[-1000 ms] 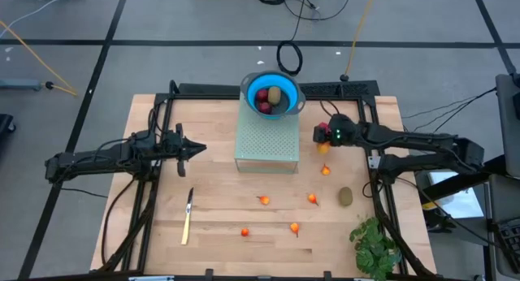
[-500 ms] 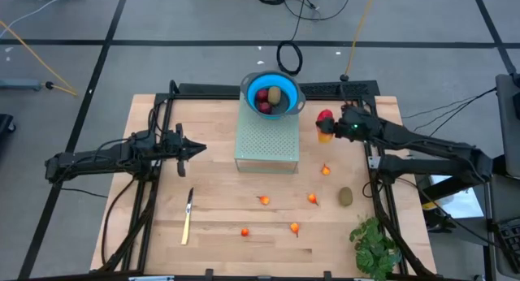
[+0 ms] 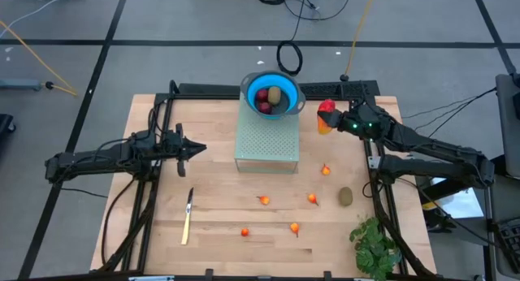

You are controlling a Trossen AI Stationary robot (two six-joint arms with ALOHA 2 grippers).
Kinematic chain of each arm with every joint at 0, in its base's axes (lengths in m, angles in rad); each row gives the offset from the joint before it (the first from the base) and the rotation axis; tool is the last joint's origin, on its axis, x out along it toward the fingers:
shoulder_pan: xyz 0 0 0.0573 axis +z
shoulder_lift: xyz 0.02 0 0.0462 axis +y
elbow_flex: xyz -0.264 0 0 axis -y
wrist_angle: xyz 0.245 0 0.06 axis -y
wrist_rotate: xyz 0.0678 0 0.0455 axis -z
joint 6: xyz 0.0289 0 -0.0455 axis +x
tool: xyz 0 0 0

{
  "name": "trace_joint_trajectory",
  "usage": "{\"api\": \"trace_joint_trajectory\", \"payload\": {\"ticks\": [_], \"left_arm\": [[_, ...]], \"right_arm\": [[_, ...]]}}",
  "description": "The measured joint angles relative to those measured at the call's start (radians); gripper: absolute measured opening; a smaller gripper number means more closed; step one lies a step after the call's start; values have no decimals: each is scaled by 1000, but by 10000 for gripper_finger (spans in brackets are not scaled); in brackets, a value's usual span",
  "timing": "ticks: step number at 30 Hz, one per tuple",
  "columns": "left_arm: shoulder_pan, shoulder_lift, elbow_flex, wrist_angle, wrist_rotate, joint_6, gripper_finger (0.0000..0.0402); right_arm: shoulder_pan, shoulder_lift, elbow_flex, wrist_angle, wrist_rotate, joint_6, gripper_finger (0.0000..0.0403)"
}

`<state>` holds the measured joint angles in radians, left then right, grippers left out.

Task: Pick & Place Fruit
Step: Put the mango into the blue strainer bowl on the shelf

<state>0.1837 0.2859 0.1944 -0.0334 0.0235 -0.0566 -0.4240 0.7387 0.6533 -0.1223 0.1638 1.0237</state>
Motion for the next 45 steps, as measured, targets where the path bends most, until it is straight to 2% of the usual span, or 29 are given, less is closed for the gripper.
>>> {"api": "trace_joint_trajectory", "payload": {"ticks": [9, 20, 27, 32, 39, 45], "left_arm": [[0, 0, 0, 0, 0, 0, 26], [0, 0, 0, 0, 0, 0, 26], [0, 0, 0, 0, 0, 0, 26], [0, 0, 0, 0, 0, 0, 26], [0, 0, 0, 0, 0, 0, 26], [0, 0, 0, 0, 0, 0, 26]], "right_arm": [[0, 0, 0, -1, 0, -37, 216], [0, 0, 0, 59, -15, -373, 217], [1, 0, 0, 133, -110, -581, 224], [1, 0, 0, 177, -141, -692, 225], [1, 0, 0, 226, -143, -788, 226], [1, 0, 0, 228, -143, -798, 226]]}}
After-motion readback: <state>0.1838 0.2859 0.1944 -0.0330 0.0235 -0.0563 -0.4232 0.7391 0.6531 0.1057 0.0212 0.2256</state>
